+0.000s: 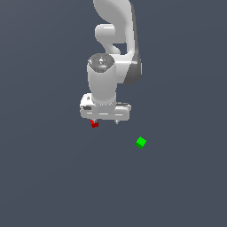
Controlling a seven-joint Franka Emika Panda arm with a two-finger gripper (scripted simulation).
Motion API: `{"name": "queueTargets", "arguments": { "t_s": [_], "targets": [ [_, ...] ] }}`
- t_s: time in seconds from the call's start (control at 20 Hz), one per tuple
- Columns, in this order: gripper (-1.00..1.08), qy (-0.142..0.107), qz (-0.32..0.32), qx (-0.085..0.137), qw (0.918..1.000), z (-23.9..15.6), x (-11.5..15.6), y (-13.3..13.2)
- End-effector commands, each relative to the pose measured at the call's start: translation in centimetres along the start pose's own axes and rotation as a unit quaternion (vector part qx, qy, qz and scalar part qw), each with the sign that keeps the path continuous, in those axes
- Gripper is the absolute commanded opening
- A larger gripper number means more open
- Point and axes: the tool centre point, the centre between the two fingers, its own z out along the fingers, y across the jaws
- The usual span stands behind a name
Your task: Stack the red cube on top of the green cube.
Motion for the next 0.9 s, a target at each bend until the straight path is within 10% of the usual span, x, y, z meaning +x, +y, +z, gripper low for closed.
{"name": "queueTargets", "arguments": {
  "t_s": [0.0,0.85],
  "targets": [
    [1.00,0.000,0.000,0.000,1.0000,0.0,0.0,0.0],
    [1.00,0.002,-0.076,0.001,0.9971,3.5,-3.6,2.6]
  ]
}}
